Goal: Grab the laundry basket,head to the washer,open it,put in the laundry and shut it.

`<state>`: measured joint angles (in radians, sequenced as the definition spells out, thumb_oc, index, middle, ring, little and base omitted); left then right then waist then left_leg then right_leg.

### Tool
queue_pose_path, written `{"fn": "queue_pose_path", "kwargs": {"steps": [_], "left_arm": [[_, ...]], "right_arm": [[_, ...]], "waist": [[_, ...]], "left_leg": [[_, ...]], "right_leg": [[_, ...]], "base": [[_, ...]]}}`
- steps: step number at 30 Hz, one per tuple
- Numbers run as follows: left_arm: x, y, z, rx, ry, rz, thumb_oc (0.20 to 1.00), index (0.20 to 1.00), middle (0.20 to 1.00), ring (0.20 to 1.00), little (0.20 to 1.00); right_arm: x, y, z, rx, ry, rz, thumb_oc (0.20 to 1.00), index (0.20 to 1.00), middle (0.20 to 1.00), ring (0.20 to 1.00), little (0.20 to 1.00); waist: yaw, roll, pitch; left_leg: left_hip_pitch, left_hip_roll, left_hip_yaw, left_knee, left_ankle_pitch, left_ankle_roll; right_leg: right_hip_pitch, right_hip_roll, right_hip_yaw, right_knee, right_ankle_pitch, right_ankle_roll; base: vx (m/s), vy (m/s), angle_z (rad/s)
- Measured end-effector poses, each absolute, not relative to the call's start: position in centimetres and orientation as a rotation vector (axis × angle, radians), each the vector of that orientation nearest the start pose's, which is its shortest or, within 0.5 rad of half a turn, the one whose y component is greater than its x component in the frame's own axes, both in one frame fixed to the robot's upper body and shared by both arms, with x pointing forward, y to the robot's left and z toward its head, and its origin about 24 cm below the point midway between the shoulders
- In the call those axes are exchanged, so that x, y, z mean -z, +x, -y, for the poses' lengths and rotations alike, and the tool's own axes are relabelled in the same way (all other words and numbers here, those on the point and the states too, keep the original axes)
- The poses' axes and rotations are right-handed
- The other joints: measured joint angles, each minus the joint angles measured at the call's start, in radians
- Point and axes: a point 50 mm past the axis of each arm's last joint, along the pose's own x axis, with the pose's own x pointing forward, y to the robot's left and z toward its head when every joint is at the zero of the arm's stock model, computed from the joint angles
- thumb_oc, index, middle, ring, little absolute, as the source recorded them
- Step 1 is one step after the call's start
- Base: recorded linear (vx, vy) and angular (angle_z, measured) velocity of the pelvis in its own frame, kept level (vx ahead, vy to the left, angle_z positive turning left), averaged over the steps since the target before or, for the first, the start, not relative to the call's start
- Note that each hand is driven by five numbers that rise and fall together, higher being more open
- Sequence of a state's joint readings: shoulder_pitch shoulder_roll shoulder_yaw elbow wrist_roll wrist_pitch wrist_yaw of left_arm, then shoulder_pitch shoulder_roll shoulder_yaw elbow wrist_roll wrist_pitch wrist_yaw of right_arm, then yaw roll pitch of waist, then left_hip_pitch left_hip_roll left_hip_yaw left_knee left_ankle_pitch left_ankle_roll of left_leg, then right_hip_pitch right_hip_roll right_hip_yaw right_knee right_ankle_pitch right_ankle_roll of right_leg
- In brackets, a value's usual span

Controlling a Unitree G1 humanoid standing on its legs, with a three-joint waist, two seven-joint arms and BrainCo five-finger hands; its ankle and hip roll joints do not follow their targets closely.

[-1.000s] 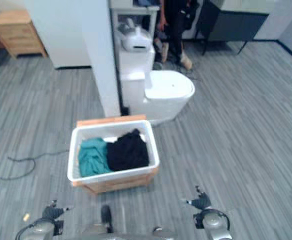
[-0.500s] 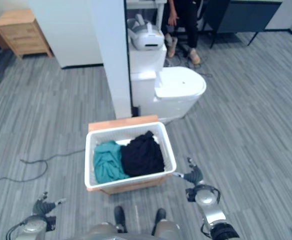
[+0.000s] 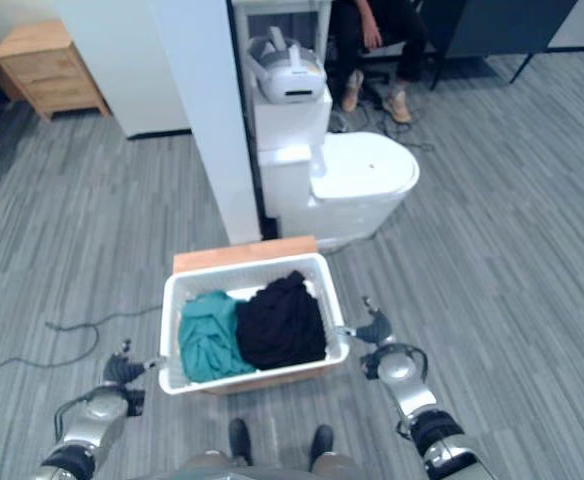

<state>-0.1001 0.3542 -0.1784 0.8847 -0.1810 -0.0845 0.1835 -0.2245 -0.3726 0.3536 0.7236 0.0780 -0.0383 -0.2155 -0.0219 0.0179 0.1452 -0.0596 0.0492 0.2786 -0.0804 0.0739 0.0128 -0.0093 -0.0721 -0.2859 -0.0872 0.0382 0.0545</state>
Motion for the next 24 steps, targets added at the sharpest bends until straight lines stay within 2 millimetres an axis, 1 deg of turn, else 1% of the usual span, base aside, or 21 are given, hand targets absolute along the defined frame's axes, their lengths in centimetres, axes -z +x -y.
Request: {"fn": "queue_pose_path", "kwargs": {"steps": [2, 4, 5, 7, 8, 9, 10, 16, 19, 22, 23, 24], "left_arm": [[9.4, 20.7, -24.6, -0.202, 0.31, -0.676, 1.0, 1.0, 1.0, 1.0, 1.0], [9.4, 21.0, -23.9, -0.175, 0.313, -0.67, 1.0, 1.0, 1.0, 1.0, 1.0], [9.2, 22.0, -22.9, -0.151, 0.311, -0.653, 1.0, 1.0, 1.0, 1.0, 1.0], [8.8, 23.4, -21.9, -0.117, 0.328, -0.639, 1.0, 1.0, 1.0, 1.0, 1.0], [8.4, 24.6, -21.5, -0.127, 0.332, -0.627, 1.0, 1.0, 1.0, 1.0, 1.0], [7.9, 25.2, -21.4, -0.122, 0.337, -0.606, 0.2, 0.2, 0.2, 0.2, 0.2], [7.8, 25.3, -21.5, -0.125, 0.338, -0.604, 0.2, 0.2, 0.2, 0.2, 0.2], [7.4, 25.6, -21.6, -0.138, 0.323, -0.57, 0.2, 0.2, 0.2, 0.2, 0.2], [6.9, 25.7, -21.5, -0.15, 0.308, -0.541, 0.2, 0.2, 0.2, 0.2, 0.2], [6.3, 25.0, -21.6, -0.147, 0.298, -0.5, 0.2, 0.2, 0.2, 0.2, 0.2], [6.5, 24.2, -21.7, -0.142, 0.297, -0.506, 0.2, 0.2, 0.2, 0.2, 0.2], [6.2, 23.8, -21.7, -0.138, 0.29, -0.491, 0.2, 0.2, 0.2, 0.2, 0.2]], "right_arm": [[5.6, 25.8, 20.6, 0.006, -0.497, -0.477, 1.0, 1.0, 1.0, 1.0, 1.0], [5.9, 26.1, 19.8, -0.018, -0.504, -0.485, 1.0, 1.0, 1.0, 1.0, 1.0], [5.8, 26.9, 18.8, -0.051, -0.527, -0.482, 1.0, 1.0, 1.0, 1.0, 1.0], [5.0, 28.5, 17.3, -0.084, -0.544, -0.45, 1.0, 1.0, 1.0, 1.0, 1.0], [4.1, 29.8, 16.8, -0.064, -0.551, -0.426, 0.495, 0.495, 0.495, 0.495, 0.495], [3.6, 30.3, 16.7, -0.072, -0.562, -0.407, 0.313, 0.313, 0.313, 0.313, 0.313], [3.4, 30.6, 16.6, -0.079, -0.574, -0.398, 0.2, 0.2, 0.2, 0.2, 0.2], [2.8, 31.0, 16.9, -0.05, -0.59, -0.374, 0.2, 0.2, 0.2, 0.2, 0.2], [2.9, 30.6, 17.3, -0.025, -0.568, -0.369, 0.2, 0.2, 0.2, 0.2, 0.2], [3.0, 29.1, 17.8, -0.019, -0.534, -0.353, 0.2, 0.2, 0.2, 0.2, 0.2], [3.2, 28.2, 17.9, -0.02, -0.518, -0.354, 0.2, 0.2, 0.2, 0.2, 0.2], [3.3, 27.6, 17.9, -0.022, -0.507, -0.348, 0.2, 0.2, 0.2, 0.2, 0.2]], "waist": [[0.0, 0.007, 0.016], [-0.001, 0.012, 0.033], [0.0, 0.018, 0.048], [0.001, 0.024, 0.084], [0.001, 0.027, 0.111], [0.007, 0.03, 0.12], [0.008, 0.031, 0.125], [0.022, 0.026, 0.139], [0.023, 0.02, 0.143], [0.023, 0.006, 0.169], [0.021, -0.001, 0.177], [0.02, -0.004, 0.18]], "left_leg": [[-0.031, 0.001, -0.001, 0.0, 0.014, 0.002], [-0.055, 0.003, -0.003, 0.0, 0.02, 0.001], [-0.099, 0.006, -0.004, 0.0, 0.032, 0.003], [-0.134, 0.008, -0.004, 0.001, 0.047, 0.003], [-0.158, 0.011, -0.004, 0.001, 0.055, 0.003], [-0.167, 0.012, -0.005, 0.001, 0.058, 0.003], [-0.167, 0.013, -0.005, 0.001, 0.059, 0.002], [-0.165, 0.023, -0.005, 0.0, 0.059, -0.003], [-0.163, 0.025, -0.008, 0.0, 0.06, -0.005], [-0.129, 0.024, -0.011, 0.0, 0.059, -0.006], [-0.105, 0.023, -0.015, 0.0, 0.056, -0.01], [-0.095, 0.021, -0.017, 0.0, 0.055, -0.011]], "right_leg": [[-0.029, 0.002, -0.001, 0.005, 0.011, -0.001], [-0.054, 0.005, 0.0, 0.005, 0.014, -0.001], [-0.098, 0.008, 0.002, 0.005, 0.023, 0.003], [-0.135, 0.011, 0.004, 0.006, 0.037, -0.002], [-0.16, 0.014, 0.006, 0.006, 0.049, -0.013], [-0.168, 0.015, 0.005, 0.006, 0.051, -0.015], [-0.168, 0.016, 0.005, 0.006, 0.051, -0.015], [-0.166, 0.025, 0.006, 0.006, 0.046, -0.017], [-0.161, 0.027, 0.0, 0.006, 0.048, -0.021], [-0.124, 0.026, -0.003, 0.006, 0.046, -0.023], [-0.1, 0.025, -0.002, 0.005, 0.042, -0.028], [-0.089, 0.024, -0.002, 0.006, 0.04, -0.031]], "base": [[-0.13, -0.009, 0.01], [-0.2, -0.014, -0.01], [-0.22, -0.018, -0.04], [-0.13, -0.019, -0.05], [-0.06, -0.017, -0.01], [-0.08, -0.033, 0.0], [-0.03, -0.026, 0.0], [-0.02, -0.043, 0.0], [0.01, -0.079, 0.05], [0.04, -0.091, 0.06], [0.04, -0.163, 0.02], [0.01, -0.091, 0.0]]}}
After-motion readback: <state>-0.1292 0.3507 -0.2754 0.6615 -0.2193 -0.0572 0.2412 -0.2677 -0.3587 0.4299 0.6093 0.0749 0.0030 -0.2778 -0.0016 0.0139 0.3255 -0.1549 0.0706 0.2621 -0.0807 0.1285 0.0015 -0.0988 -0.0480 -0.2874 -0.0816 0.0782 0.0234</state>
